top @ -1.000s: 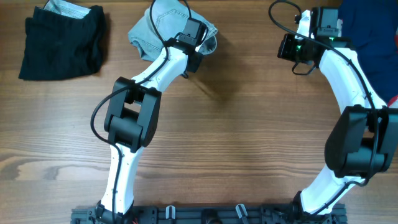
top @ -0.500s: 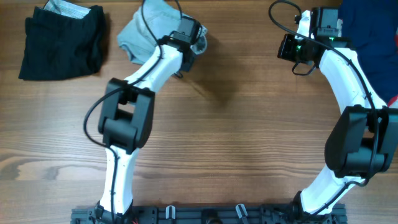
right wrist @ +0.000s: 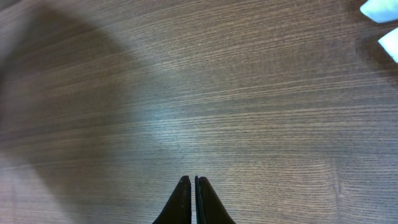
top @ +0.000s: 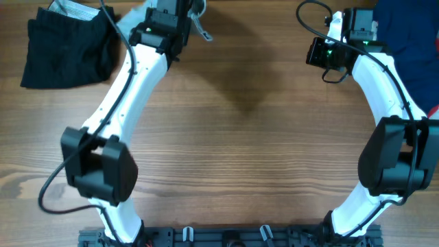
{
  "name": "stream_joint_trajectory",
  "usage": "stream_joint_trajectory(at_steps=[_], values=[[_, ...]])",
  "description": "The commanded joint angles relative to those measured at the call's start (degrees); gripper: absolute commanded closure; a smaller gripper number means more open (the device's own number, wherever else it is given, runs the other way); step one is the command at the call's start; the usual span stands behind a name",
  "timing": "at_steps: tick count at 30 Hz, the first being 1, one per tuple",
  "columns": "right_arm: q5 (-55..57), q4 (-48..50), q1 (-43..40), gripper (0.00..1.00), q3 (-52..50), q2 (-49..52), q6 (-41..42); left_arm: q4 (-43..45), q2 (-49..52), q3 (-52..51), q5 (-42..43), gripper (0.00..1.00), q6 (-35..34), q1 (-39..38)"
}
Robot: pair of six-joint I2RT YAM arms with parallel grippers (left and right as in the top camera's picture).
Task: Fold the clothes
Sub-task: 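Lower the jeans onto the folded black garment and open the left gripper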
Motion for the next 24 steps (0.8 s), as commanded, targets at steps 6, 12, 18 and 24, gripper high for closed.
stream_joint_trajectory(at_steps=[6, 12, 18, 24], values=[[-1.46, -0.04, 0.20, 0.96, 0.37, -0.11, -0.55, 12.09, -10.99, 0.94, -16.74, 0.96, 10.82, 2.10], [-2.49, -0.07, 0.20, 0.96, 0.37, -0.11, -0.57, 12.98, -10.51, 0.94, -20.70, 0.96, 12.87, 8.74], [-2.49, -0.07, 0.20, 0.96, 0.37, -0.11, -0.59, 11.47, -9.22, 0.94, -19.85, 0.96, 4.87, 18.49], [-2.51, -0.04, 0.20, 0.96, 0.37, -0.11, -0.52, 13.07, -6.19, 0.94, -17.11, 0.96, -1.92, 24.22]])
